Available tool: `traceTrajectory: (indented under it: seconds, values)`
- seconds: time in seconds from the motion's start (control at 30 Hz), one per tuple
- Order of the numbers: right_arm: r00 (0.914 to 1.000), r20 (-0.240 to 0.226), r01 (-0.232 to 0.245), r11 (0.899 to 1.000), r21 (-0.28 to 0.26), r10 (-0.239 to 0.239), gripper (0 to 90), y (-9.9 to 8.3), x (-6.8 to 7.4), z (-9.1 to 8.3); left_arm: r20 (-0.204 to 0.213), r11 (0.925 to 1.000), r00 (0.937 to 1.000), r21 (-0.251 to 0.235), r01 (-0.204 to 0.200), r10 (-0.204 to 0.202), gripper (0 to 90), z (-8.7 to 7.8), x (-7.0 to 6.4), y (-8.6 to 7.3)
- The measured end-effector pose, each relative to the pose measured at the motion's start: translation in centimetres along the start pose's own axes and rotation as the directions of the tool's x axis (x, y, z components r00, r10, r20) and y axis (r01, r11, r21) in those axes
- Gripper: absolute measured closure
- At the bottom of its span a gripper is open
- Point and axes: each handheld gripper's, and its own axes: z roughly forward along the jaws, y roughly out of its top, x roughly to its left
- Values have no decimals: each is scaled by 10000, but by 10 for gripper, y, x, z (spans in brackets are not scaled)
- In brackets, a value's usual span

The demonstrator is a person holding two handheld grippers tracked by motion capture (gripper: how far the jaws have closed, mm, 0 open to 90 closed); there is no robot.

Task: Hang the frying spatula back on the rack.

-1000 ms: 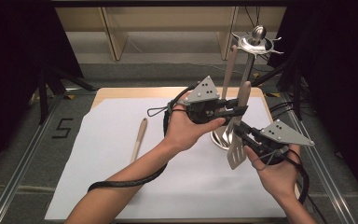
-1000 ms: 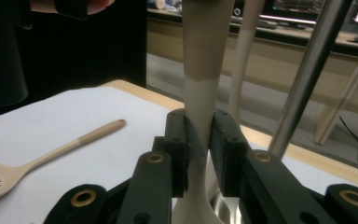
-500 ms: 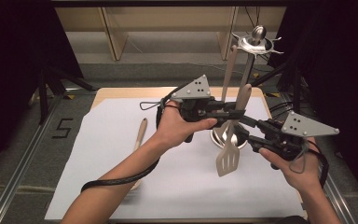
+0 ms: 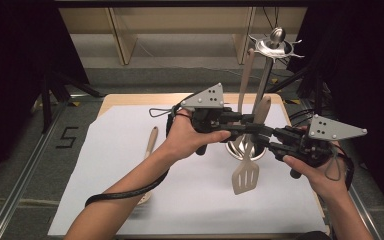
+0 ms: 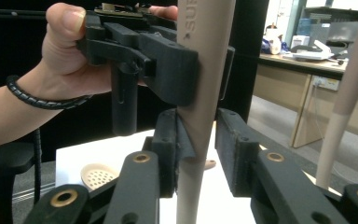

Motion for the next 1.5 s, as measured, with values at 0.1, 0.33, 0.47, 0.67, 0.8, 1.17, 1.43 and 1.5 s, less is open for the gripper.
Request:
traceTrajectory:
  seconds: [0.1, 0.33, 0.47, 0.67, 0.8, 1.17, 1.43, 1.5]
  values:
    - [9999, -104, 110, 9999, -34, -110, 730, 0, 1, 1, 147, 10000, 9999, -42, 62, -62, 736, 0, 0, -1]
    - [9999, 43, 101, 9999, -21, -101, 749, 2, 3, 0, 219, 9995, 9996, -285, 156, -149, 736, 1, 1, -2]
    - [9988, 459, -187, 9998, 93, 183, 751, 5, 8, -1, 123, 9991, 9999, -394, 126, -122, 736, 2, 0, -3]
    - [9913, 1302, -266, 9986, 468, 203, 753, 9, 11, -1, -841, 9974, 9958, -588, -414, 364, 644, -1, -2, 1]
    - [9777, 2071, -521, 9959, 738, 358, 754, 12, 14, 0, -1821, 9945, 9810, -667, -803, 670, 562, -11, -5, 4]
    - [9242, 3811, -642, 9935, 938, 237, 754, 22, -1, 3, -4357, 9856, 8846, 455, -1631, 1665, 490, -59, -12, -12]
    - [8974, 4408, -815, 9895, 1189, 209, 754, 31, -12, 9, -5207, 9857, 8370, 972, -1377, 1683, 482, -91, -7, -31]
    - [8929, 4502, -737, 9894, 1247, 97, 754, 34, -17, 12, -5365, 9848, 8261, 1127, -1323, 1724, 480, -99, -6, -36]
